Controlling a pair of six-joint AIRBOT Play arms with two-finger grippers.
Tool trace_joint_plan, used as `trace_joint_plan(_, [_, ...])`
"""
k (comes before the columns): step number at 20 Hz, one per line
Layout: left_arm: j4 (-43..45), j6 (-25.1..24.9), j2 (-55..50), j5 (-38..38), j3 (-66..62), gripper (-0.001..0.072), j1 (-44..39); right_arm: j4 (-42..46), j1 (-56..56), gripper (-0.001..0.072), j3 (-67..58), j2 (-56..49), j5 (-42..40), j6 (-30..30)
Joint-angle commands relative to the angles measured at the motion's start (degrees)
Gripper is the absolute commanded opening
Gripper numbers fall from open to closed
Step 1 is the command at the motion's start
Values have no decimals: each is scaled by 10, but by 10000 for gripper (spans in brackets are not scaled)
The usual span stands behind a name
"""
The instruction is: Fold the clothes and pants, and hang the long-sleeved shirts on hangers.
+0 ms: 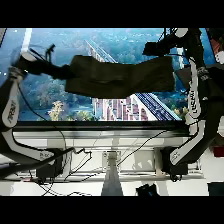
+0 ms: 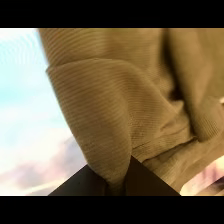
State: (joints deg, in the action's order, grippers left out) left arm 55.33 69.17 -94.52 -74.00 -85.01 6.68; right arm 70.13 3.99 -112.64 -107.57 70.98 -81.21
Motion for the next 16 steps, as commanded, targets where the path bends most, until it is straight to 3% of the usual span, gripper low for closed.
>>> trace_joint_plan(1, [173,74,75,-155,-117,20,6,-2,20,431,0,-1,-3,13])
trace_joint_plan(7, [171,89,220,-147,-123,20,-3,-22,118,421,6,-9,-24,12])
trace_joint_plan(9, [171,89,245,-143,-123,21,-10,-26,169,278,13,-10,-63,9])
trace_joint_plan(12, [171,89,264,-120,-123,20,-27,-24,250,250,17,-17,-110,9])
trace_joint_plan(15, [165,89,260,-117,-122,21,-37,-19,321,32,40,-18,-174,7])
trace_joint_plan(16, [163,89,258,-117,-122,21,-40,-19,340,33,49,-18,-202,0])
